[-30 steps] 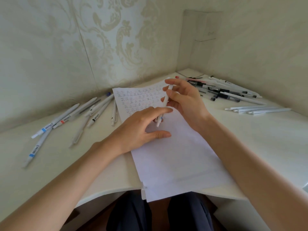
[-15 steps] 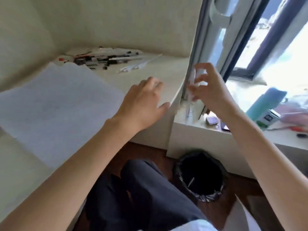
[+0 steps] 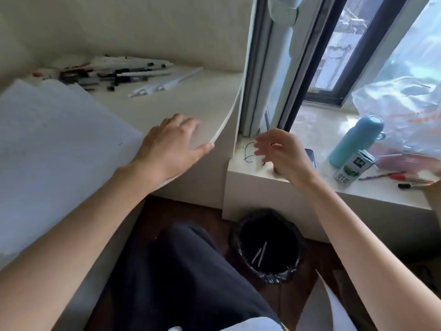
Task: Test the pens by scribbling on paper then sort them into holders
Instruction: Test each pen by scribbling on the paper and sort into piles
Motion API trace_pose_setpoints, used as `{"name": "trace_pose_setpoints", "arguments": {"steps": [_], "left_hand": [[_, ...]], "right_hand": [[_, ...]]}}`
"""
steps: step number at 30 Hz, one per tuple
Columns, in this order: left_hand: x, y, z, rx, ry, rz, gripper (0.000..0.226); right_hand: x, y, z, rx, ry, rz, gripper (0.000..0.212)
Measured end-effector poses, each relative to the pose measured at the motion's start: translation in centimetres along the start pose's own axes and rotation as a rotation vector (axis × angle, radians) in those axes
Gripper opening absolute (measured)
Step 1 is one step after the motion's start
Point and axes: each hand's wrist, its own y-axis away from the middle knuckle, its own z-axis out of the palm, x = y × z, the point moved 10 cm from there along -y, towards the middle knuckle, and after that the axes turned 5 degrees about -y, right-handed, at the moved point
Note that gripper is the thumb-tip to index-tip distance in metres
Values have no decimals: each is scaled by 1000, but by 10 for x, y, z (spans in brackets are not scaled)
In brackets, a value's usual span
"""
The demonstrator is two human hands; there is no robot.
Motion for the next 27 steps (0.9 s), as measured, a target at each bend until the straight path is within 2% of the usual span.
{"name": "trace_pose_setpoints", "arguments": {"steps": [2,5,8,11,13,15,17,20,22,24,27], "left_hand": [[-13,0,-17,37,86,-10,56],[-46,0,-42,99,138,-45,48],[-78,2,-49,94,173,-94,41],[-117,12,-49,106,188,-177,38],[-139,22,-47,103,187,-224,36],[-155,33,-45,101,180,-259,33],[-166,42,-43,108,189,-276,29],[-173,51,-42,114,194,-272,26],[-175,53,-42,109,190,-262,25],[-179,56,-44,100,178,-262,26],[-192,65,-49,103,151,-274,28]], "right_hand": [[-50,-12,19,-43,-88,-136,26],[-102,-36,66,-151,-68,-258,20],[-128,-66,117,-216,150,-381,17],[-142,-100,167,-260,468,-530,34],[-137,-123,190,-283,720,-552,44],[-130,-142,199,-293,835,-548,39],[-128,-152,200,-273,816,-570,29],[-132,-147,205,-297,664,-616,19],[-132,-138,211,-323,690,-630,18],[-141,-129,212,-287,731,-711,19],[-176,-95,212,-205,539,-906,23]]}}
